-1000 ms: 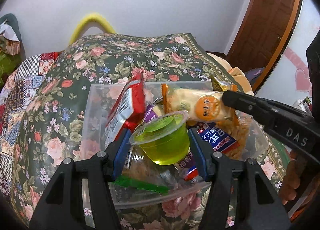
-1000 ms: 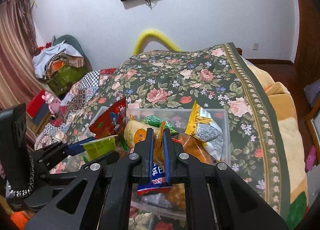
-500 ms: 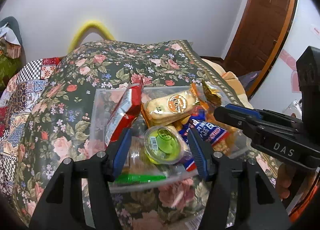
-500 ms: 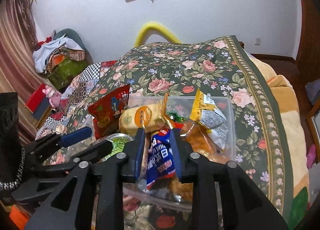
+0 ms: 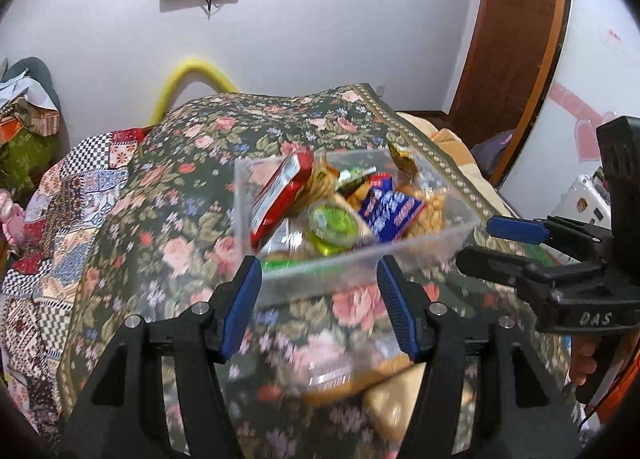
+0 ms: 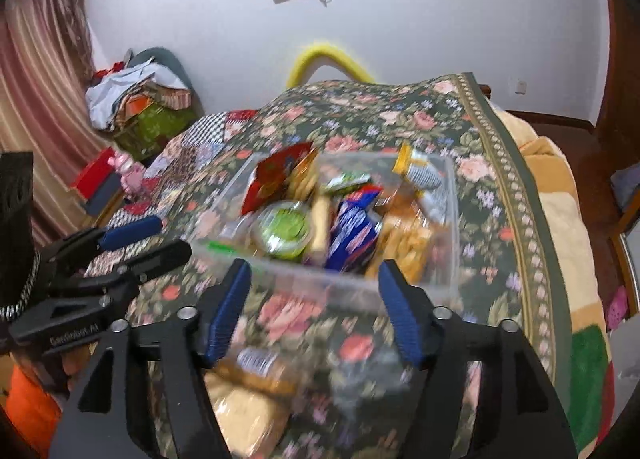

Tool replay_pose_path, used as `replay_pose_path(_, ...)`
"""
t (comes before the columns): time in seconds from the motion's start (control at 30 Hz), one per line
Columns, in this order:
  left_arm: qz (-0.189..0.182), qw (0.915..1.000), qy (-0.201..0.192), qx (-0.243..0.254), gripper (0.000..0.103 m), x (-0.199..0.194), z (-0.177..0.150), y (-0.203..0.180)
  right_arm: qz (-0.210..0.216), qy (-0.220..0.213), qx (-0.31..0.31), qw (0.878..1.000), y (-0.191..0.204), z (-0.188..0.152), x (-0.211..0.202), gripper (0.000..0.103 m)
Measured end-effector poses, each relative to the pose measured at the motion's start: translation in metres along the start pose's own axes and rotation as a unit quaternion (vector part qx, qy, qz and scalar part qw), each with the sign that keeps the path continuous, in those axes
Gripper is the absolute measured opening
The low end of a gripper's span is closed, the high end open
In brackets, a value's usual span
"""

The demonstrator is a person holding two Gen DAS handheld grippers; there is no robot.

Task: Organize snacks
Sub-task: 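Grasp the square toast loaf with the right gripper while the left grasps the gold biscuit roll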

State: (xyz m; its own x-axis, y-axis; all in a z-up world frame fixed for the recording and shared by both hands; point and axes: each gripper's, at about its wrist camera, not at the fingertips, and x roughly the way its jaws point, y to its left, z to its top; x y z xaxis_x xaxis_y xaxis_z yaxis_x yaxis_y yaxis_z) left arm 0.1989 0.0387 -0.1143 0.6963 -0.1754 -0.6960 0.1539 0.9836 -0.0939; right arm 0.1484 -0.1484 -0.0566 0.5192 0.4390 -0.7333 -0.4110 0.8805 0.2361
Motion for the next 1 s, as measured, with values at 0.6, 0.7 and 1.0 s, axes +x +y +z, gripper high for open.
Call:
replay_pose_path(0.6,0.008,0.9979,0.053,-0.037,0.063,-0.019,-0.074,0.032,-0.005,0.124,-0.034,0.992,0.057,-0.074,0.055,0.084)
replay_pose_path(0.7,0.002,0.9975,0.062,-0.034,0.063,-0.012,-0.077,0.030,-0.007,0.136,-0.027,0.990,0.056,-0.080,0.062,0.088)
replay_pose_path(1.0,-0.032,0.9957,0.087,-0.001,0.064,0.023,-0.068,0.000,0.005,0.126,-0.027,0.992,0.039,-0.088,0.045,0.080)
